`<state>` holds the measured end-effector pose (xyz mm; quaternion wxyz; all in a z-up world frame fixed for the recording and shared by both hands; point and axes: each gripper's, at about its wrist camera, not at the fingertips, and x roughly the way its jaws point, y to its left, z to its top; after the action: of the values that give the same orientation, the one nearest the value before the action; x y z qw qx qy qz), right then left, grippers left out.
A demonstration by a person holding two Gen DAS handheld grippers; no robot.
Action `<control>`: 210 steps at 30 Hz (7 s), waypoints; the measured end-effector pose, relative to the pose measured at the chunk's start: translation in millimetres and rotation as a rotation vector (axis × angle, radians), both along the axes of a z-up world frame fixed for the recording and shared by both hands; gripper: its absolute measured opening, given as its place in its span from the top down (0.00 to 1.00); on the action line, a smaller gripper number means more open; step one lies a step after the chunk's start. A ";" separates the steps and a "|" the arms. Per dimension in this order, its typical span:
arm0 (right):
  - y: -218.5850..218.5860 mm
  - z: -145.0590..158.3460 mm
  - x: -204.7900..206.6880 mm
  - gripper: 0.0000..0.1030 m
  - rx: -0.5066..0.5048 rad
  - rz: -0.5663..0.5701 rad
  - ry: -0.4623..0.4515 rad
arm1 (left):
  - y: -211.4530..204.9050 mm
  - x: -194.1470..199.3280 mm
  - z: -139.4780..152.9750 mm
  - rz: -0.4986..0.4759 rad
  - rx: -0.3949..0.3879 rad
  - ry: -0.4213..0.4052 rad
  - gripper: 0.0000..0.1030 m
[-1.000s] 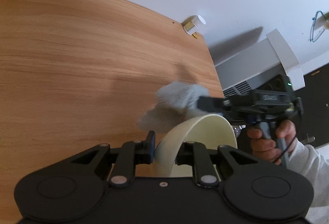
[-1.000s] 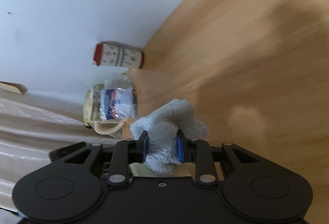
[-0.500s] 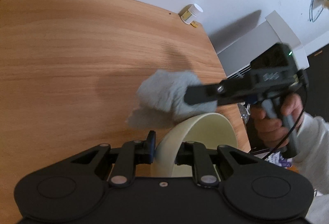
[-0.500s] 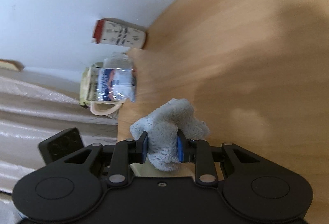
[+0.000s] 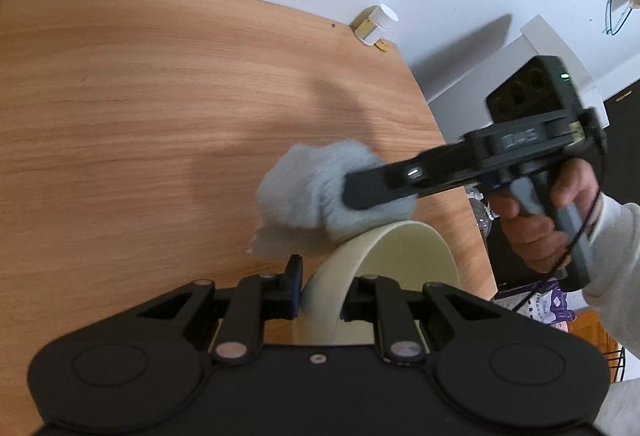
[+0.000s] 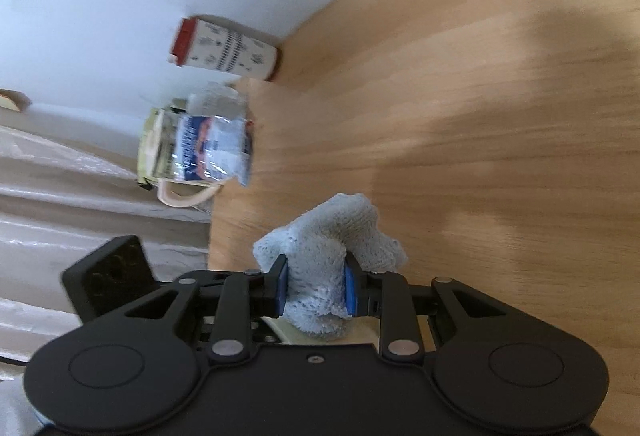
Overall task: Clean bowl
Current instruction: 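Rub the towel over the bowl's outer wall while the left tool holds the rim, then wipe the bowl's underside with the towel while the left tool tilts the bowl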
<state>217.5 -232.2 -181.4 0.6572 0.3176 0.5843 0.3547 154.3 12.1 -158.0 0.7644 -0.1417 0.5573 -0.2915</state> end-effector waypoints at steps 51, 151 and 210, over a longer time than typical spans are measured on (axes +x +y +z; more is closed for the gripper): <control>-70.5 -2.8 -52.1 0.71 0.245 -0.411 -0.026 | 34.8 8.1 -5.3 0.366 -0.223 0.091 0.84; 55.9 26.8 -150.6 0.71 -0.412 -0.026 -0.527 | 64.3 1.0 1.9 0.588 -0.320 0.102 0.85; 75.8 80.4 -145.3 0.71 -0.426 -0.030 -0.536 | 73.6 20.2 -30.6 0.626 -0.198 0.209 0.86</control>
<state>72.2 -156.4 -101.0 0.8440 0.0773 0.4472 0.2858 174.4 85.8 -188.7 0.7380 -0.4086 0.5311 -0.0796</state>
